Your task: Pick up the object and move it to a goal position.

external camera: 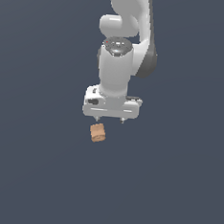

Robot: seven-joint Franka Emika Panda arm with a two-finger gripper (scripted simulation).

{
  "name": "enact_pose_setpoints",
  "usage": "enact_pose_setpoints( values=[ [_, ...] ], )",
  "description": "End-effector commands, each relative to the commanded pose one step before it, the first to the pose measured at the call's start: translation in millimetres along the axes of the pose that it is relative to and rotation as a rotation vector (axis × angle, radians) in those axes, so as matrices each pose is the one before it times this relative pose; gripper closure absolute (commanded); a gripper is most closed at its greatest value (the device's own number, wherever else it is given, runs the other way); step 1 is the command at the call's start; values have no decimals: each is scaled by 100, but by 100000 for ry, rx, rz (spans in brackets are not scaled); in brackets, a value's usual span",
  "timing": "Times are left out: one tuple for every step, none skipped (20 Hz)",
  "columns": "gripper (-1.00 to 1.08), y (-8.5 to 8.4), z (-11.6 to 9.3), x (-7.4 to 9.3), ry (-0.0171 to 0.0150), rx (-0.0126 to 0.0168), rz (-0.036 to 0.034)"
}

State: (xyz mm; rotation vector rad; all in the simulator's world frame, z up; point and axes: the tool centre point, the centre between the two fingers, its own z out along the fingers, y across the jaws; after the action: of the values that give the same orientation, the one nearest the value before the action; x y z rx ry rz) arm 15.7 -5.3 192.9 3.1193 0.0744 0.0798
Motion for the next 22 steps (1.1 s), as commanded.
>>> enact_pose_setpoints(
  values=[
    [-92, 416, 730, -159, -417, 84, -1604],
    [-92, 198, 366, -80, -184, 60, -866],
    [-92, 221, 402, -92, -198, 66, -957],
    [-92, 239, 438, -105, -213, 74, -1052],
    [-92, 259, 475, -121, -230, 87, -1140],
    [-92, 276, 515, -139, -248, 103, -1233],
    [-92, 293, 553, -159, -265, 119, -1325],
    [-92, 311, 590, -180, -279, 136, -1417],
    [-92, 326, 627, -203, -293, 154, -1510],
    [-92, 329, 645, -221, -297, 170, -1556],
    [-92, 305, 608, -220, -275, 171, -1468],
    [-92, 279, 567, -216, -252, 168, -1372],
    [-92, 255, 526, -209, -230, 164, -1276],
    [-92, 231, 486, -200, -209, 158, -1180],
    [-92, 208, 446, -190, -189, 150, -1085],
    [-92, 187, 406, -179, -169, 141, -988],
    [-92, 165, 367, -165, -151, 132, -897],
    [-92, 147, 327, -151, -132, 120, -797],
    [-92, 126, 288, -135, -116, 109, -707],
    [-92, 109, 249, -119, -99, 95, -610],
    [-92, 90, 211, -102, -83, 82, -517],
    [-92, 74, 172, -85, -67, 67, -421]
  ],
)
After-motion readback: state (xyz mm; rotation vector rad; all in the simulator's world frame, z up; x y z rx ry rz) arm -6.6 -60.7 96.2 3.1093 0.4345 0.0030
